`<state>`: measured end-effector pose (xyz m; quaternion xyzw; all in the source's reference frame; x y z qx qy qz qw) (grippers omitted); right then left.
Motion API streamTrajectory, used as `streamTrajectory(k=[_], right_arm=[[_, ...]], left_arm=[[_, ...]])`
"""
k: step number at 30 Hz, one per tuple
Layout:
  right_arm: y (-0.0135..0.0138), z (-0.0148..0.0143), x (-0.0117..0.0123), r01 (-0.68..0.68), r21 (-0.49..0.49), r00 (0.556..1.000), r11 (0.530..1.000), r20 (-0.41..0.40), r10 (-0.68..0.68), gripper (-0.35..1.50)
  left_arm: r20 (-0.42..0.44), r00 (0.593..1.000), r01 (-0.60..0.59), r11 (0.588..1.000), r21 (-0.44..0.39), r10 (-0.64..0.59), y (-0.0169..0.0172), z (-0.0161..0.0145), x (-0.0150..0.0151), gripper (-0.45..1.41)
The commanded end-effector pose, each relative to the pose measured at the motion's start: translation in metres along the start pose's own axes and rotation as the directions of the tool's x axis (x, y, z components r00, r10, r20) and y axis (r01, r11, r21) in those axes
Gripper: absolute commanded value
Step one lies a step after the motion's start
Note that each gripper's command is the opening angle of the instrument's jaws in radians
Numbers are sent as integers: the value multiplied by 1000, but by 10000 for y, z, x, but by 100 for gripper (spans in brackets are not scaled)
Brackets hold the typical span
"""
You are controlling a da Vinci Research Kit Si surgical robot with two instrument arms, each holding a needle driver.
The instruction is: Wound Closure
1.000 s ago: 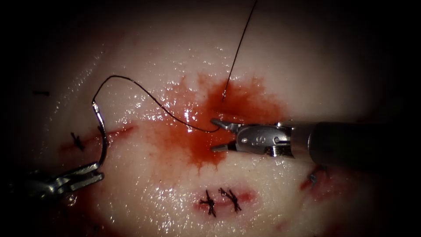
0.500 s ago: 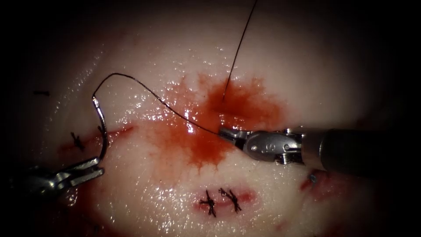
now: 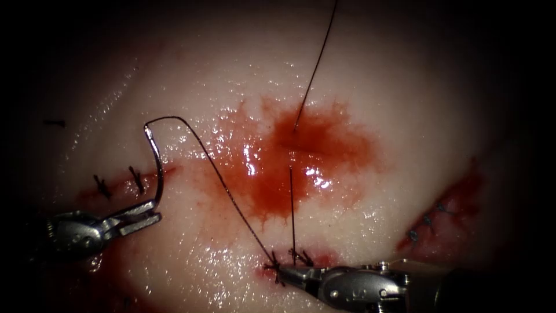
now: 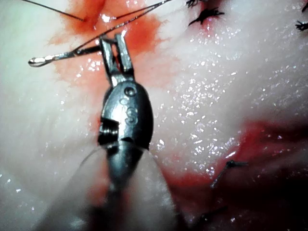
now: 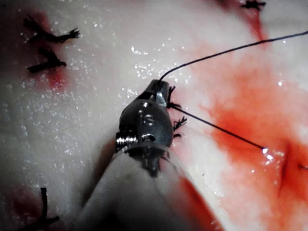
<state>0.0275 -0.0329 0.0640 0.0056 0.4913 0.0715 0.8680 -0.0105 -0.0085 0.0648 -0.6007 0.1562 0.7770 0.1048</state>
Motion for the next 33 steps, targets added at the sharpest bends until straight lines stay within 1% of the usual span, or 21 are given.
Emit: streamTrajectory(k=[1, 5, 7, 8, 9, 10, 11, 12, 13, 14, 16, 18, 20, 22, 25, 26, 29, 33], right_arm=[[-22, 9, 15, 6, 15, 1000, 1000, -18, -6, -35], [-30, 12, 36, 4, 32, 999, 999, -50, -3, -35], [-26, 15, 41, -1, 34, 998, 999, -65, 3, -35], [-20, 17, 42, -7, 35, 997, 999, -73, 9, -35], [-14, 18, 42, -12, 31, 997, 999, -81, 15, 9], [-8, 19, 40, -18, 24, 995, 1000, -94, 20, 58], [2, 18, 37, -27, 14, 993, 1000, -114, 28, 96], [10, 17, 34, -34, 4, 991, 999, -132, 34, 115], [19, 15, 30, -42, -2, 988, 999, -151, 41, 128], [31, 13, 25, -51, -10, 984, 999, -169, 48, 137], [48, 8, 16, -62, -14, 980, 998, -189, 58, 140], [66, 1, 5, -70, -29, 979, 997, -191, 63, 142], [81, -5, -4, -66, -51, 979, 996, -198, 55, 142], [97, -9, -14, -55, -84, 982, 995, -184, 38, 142], [118, -7, -29, -39, -120, 985, 992, -169, 18, 140], [130, 2, -40, -28, -141, 988, 990, -155, 6, 138], [145, 24, -56, -8, -169, 991, 986, -133, -15, 137], [156, 52, -73, 26, -181, 993, 983, -106, -46, 135]], left_arm=[[0, 1000, 0, 1000, 0, 0, 3, 6, -5, -45], [-2, 1000, 3, 1000, 0, -3, 1, 3, 1, -45], [0, 1000, 7, 1000, 15, -7, -3, 1, 3, -45], [4, 1000, 13, 999, 34, -13, -8, -1, 4, -45], [9, 1000, 17, 999, 47, -17, -12, -3, 4, -45], [19, 1000, 10, 998, 66, -11, -18, -6, 4, -45], [34, 999, -3, 996, 87, 0, -24, -9, 5, -40], [55, 998, -31, 993, 113, 24, -34, -14, 5, -23], [67, 997, -47, 989, 140, 38, -42, -18, 5, -22], [80, 996, -63, 984, 167, 50, -50, -23, 6, -25], [100, 992, -91, 970, 225, 70, -69, -36, 6, -32], [123, 989, -118, 954, 275, 86, -87, -49, 5, -45], [159, 982, -147, 940, 307, 102, -98, -59, 4, -45], [167, 981, -145, 934, 327, 94, -109, -69, 1, -45], [182, 979, -153, 925, 347, 93, -114, -75, -3, -45], [185, 978, -161, 923, 350, 100, -111, -74, -6, -45], [182, 977, -170, 920, 354, 110, -104, -66, -9, -45], [177, 977, -176, 925, 337, 122, -98, -54, -13, -45]])
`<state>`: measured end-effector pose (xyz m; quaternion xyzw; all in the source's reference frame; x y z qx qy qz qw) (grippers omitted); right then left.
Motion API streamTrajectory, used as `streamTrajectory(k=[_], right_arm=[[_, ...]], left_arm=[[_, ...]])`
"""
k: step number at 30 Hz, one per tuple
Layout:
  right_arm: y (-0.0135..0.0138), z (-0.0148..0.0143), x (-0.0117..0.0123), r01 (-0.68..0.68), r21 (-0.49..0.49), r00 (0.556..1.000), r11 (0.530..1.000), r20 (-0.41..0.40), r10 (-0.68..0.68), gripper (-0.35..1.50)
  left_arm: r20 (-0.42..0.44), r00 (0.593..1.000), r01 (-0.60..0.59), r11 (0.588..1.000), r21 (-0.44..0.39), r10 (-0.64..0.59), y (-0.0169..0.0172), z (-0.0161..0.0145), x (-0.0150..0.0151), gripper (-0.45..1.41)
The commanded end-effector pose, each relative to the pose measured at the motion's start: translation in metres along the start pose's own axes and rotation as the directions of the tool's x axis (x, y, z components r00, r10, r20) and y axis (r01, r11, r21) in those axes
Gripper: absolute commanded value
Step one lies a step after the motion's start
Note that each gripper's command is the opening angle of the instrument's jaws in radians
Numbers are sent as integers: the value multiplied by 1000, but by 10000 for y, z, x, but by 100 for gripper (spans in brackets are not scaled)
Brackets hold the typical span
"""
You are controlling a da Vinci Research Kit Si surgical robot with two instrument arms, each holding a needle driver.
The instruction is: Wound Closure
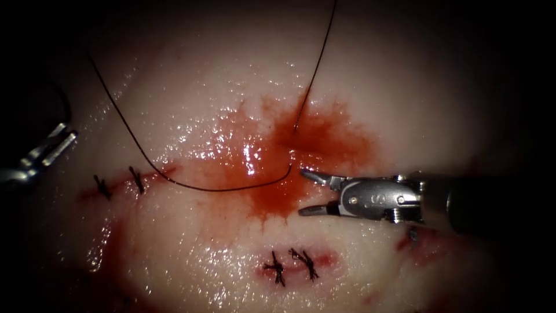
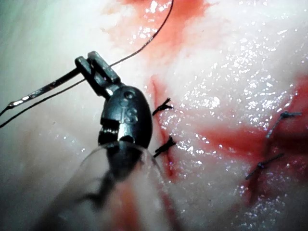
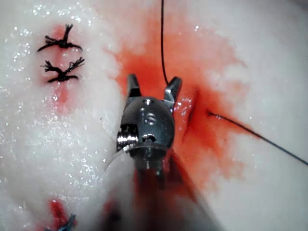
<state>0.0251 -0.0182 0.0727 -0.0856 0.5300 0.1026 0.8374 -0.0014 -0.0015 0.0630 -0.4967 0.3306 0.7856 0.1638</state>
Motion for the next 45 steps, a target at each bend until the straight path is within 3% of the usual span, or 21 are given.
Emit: streamTrajectory(k=[1, 9, 10, 11, 12, 13, 23, 29, 37, 41, 45], right_arm=[[-3, 23, -12, 8, 5, 1000, 1000, 5, -8, 133], [-17, 47, -28, 33, 26, 999, 999, 17, -34, 123], [-17, 48, -27, 33, 26, 999, 999, 17, -33, 108], [-18, 46, -27, 34, 30, 999, 999, 14, -34, 68], [-21, 42, -26, 36, 15, 999, 999, 27, -36, 0], [-23, 39, -25, 49, 15, 998, 999, 42, -50, -35], [-48, 11, 18, 59, 26, 997, 998, 53, -61, -35], [-94, -15, 43, 83, 100, 995, 992, 54, -89, -35], [-171, -50, 91, 50, 225, 999, 973, -6, -50, -35], [-191, -56, 113, 59, 255, 998, 965, -30, -53, -35], [-189, -48, 122, 56, 280, 998, 958, -44, -45, -35]], left_arm=[[-1, 1000, -3, 1000, -9, 3, 6, 8, -5, -45], [0, 1000, -16, 1000, -20, 16, 12, 10, -5, -45], [-2, 1000, -12, 1000, -23, 12, 13, 9, -5, -45], [-1, 1000, -13, 1000, -22, 13, 13, 9, -5, -45], [-1, 1000, -14, 1000, -21, 14, 14, 9, -5, -45], [0, 1000, -11, 1000, -26, 11, 15, 8, -5, -45], [-18, 1000, -17, 998, -67, 16, 32, 21, 1, -45], [-47, 998, -34, 993, -114, 29, 51, 34, 3, -45], [-41, 999, -16, 990, -141, 10, 70, 45, -3, -45], [-33, 999, -8, 989, -149, 3, 73, 47, -7, -45], [-32, 999, -9, 989, -149, 4, 72, 48, -10, -45]])
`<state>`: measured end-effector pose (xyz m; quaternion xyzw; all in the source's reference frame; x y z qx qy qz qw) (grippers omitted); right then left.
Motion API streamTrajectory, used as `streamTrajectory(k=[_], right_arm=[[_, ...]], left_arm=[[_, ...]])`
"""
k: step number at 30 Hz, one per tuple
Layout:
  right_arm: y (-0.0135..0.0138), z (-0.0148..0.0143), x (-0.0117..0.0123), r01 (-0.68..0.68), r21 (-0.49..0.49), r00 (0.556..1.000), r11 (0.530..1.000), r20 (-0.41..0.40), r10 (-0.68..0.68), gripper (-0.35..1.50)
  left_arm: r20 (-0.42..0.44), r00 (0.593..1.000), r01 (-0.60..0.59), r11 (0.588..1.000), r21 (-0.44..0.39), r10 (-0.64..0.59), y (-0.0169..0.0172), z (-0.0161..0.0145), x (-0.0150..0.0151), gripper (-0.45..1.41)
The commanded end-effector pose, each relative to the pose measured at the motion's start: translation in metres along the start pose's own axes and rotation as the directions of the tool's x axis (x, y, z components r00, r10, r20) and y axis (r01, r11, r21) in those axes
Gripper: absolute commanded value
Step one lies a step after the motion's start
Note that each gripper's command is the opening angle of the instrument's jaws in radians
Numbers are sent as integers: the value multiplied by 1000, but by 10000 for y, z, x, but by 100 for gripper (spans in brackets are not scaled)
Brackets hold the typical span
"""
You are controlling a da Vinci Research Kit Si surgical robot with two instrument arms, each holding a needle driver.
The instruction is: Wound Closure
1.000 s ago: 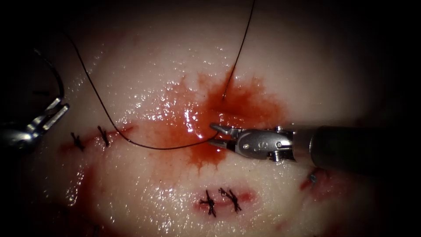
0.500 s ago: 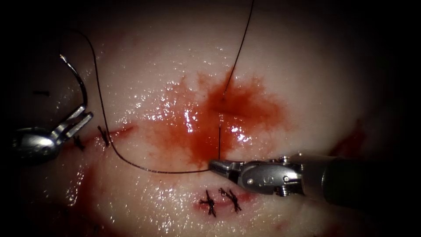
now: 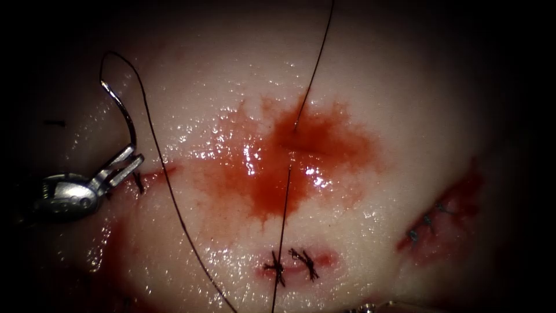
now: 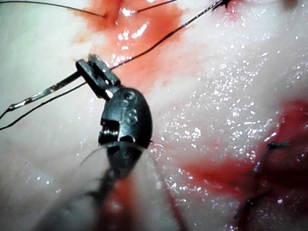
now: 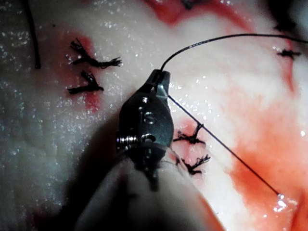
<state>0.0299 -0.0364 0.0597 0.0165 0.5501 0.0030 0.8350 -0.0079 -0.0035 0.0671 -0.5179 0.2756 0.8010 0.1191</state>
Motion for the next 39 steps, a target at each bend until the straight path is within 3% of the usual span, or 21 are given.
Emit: streamTrajectory(k=[1, 3, 4, 5, 8, 13, 16, 17, 26, 32, 33, 35, 36, 37, 38, 39], right_arm=[[3, 13, -3, -13, 0, 1000, 1000, -18, 13, 7], [14, 11, -9, -21, -13, 999, 1000, -31, 21, 52], [20, 10, -12, -27, -15, 999, 1000, -37, 26, 91], [31, 8, -15, -34, -15, 998, 999, -46, 33, 113], [58, -4, -25, -59, -53, 996, 997, -74, 55, 136], [99, -26, -45, -78, -92, 995, 993, -69, 72, 135], [122, -33, -62, -68, -110, 996, 992, -59, 62, 131], [135, -32, -77, -35, -128, 999, 991, -44, 30, 130], [176, 13, -142, 7, -176, 1000, 984, -6, -8, 130], [184, 43, -166, 46, -198, 999, 979, 18, -44, 135], [183, 45, -169, 49, -199, 999, 979, 19, -46, 133], [180, 45, -176, 62, -207, 998, 976, 33, -57, 113], [178, 41, -177, 64, -221, 997, 973, 47, -55, 49], [178, 41, -177, 64, -221, 997, 973, 47, -55, 49], [178, 38, -176, 63, -215, 997, 975, 50, -54, -20], [178, 35, -174, 63, -210, 996, 976, 79, -47, -35]], left_arm=[[-2, 1000, 1, 1000, -2, -1, 2, 6, -5, -45], [-4, 1000, 3, 1000, -6, -3, -3, 3, -7, -45], [3, 1000, 11, 1000, -5, -11, -7, 1, -8, -45], [15, 1000, 3, 1000, 0, -3, -13, -3, -10, -45], [43, 999, -20, 999, 37, 18, -30, -13, -16, -45], [126, 986, -124, 987, 103, 111, -58, -33, -27, -45], [130, 985, -132, 984, 119, 117, -66, -38, -31, -45], [142, 981, -151, 981, 125, 133, -68, -39, -33, -45], [152, 979, -157, 978, 134, 136, -61, -30, -39, -45], [153, 978, -161, 977, 142, 139, -54, -26, -41, -45], [155, 978, -162, 977, 140, 140, -54, -27, -41, -45], [154, 978, -164, 977, 138, 143, -52, -28, -40, -45], [155, 977, -166, 977, 136, 144, -51, -28, -40, -45], [155, 977, -166, 977, 136, 144, -51, -28, -40, -45], [153, 978, -166, 977, 136, 145, -51, -27, -40, -45], [152, 977, -173, 976, 132, 153, -48, -25, -39, -45]])
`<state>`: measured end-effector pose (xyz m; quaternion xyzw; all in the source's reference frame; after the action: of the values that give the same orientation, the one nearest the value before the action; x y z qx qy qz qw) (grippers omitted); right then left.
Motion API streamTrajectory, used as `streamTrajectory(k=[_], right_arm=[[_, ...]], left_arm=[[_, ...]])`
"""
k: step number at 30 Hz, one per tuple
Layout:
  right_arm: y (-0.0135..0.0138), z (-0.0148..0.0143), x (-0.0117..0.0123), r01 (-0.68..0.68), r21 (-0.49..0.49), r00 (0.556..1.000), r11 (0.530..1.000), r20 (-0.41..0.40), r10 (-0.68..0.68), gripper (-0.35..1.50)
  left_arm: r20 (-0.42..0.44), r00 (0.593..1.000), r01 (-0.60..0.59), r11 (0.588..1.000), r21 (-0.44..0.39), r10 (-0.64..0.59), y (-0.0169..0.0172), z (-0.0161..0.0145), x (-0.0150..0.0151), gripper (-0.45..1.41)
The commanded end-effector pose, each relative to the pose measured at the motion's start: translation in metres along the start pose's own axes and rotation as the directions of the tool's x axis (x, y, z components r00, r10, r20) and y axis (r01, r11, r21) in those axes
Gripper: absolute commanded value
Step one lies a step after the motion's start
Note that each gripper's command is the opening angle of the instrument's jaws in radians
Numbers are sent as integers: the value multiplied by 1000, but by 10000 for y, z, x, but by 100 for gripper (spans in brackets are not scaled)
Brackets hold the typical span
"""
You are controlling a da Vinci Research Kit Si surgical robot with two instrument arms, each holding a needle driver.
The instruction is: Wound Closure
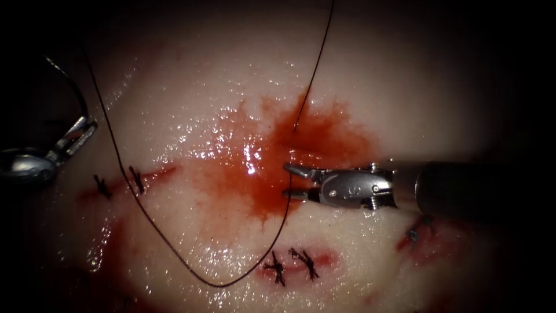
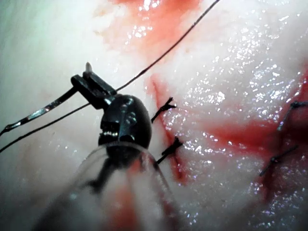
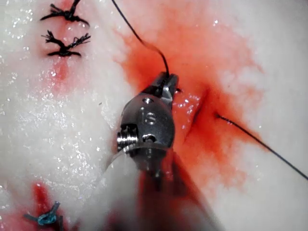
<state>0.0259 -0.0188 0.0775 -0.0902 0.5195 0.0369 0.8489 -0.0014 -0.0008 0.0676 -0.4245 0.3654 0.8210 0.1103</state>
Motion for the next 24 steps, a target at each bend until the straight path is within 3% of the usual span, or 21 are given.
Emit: streamTrajectory(k=[1, 5, 10, 16, 24], right_arm=[[-4, 4, 5, -5, -3, 1000, 1000, 23, 5, -35], [-9, -4, 21, -11, -1, 1000, 1000, 23, 11, -35], [-41, -37, 53, 4, 49, 999, 999, 43, -6, -35], [-111, -82, 94, 55, 156, 996, 986, 64, -66, -35], [-180, -93, 138, 94, 264, 995, 960, 20, -102, -35]], left_arm=[[-3, 1000, -3, 1000, -2, 3, 7, 8, -2, -45], [-8, 1000, -12, 1000, -28, 11, 17, 13, 5, -45], [-9, 1000, -22, 998, -62, 22, 28, 21, 6, -45], [4, 1000, 0, 996, -93, 1, 32, 28, -7, -45], [19, 1000, 24, 991, -128, -22, 36, 38, -14, -45]])
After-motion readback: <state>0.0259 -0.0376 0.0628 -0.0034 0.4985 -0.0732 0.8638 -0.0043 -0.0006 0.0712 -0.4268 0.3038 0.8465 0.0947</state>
